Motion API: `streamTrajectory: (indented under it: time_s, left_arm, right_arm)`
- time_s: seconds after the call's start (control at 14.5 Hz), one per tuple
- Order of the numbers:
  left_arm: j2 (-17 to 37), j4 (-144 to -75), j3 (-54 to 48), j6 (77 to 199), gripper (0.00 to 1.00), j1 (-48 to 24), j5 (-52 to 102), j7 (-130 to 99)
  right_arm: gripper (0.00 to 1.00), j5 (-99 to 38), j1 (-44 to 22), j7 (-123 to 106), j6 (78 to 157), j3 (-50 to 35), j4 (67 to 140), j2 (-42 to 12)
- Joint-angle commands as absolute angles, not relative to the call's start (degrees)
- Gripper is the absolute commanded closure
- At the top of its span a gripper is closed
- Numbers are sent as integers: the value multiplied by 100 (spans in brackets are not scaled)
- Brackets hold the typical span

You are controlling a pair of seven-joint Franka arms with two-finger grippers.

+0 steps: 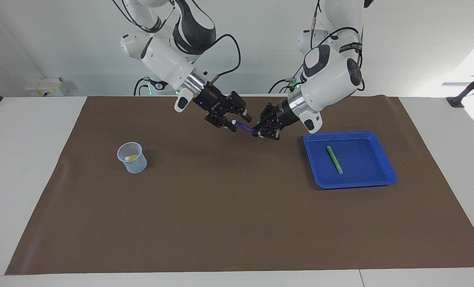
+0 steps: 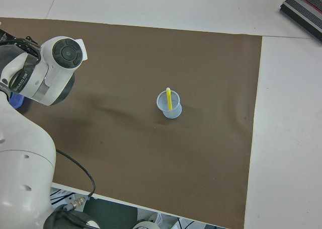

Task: Transfer and insert pens with both arms
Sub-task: 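Lift the purple pen with the left gripper toward the right gripper, then grasp the purple pen with the right gripper and open the left gripper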

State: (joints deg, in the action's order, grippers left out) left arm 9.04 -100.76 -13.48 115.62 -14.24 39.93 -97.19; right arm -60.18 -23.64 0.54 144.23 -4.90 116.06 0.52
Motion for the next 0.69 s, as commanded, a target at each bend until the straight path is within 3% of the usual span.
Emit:
streamTrajectory:
  time_s: [0.0,0.14,0.28,0.41,0.55,0.62]
  left_arm:
    - [712,-10292,-1292,11751,100,-1529,4105,-9800]
    - [712,-10292,-1301,11769,100,-1529,4104,-9800]
    - [712,-10292,-1292,11777,100,-1529,4104,-9800]
    - [712,-10292,-1301,11803,100,-1529,4113,-9809]
    - [712,-10318,-1301,11830,100,-1529,4113,-9800]
    - [712,-10336,-1301,11839,100,-1529,4113,-9800]
  right_arm:
    - [34,-6100,-2364,-114,14520,-492,11654,44]
    - [35,-6100,-2373,-105,14520,-492,11654,53]
    - [43,-6100,-2373,-114,14511,-492,11654,53]
    - [65,-6100,-2373,-114,14511,-492,11654,53]
    - [96,-6100,-2373,-114,14493,-492,11663,61]
    - [100,-6100,-2373,-114,14493,-492,11672,70]
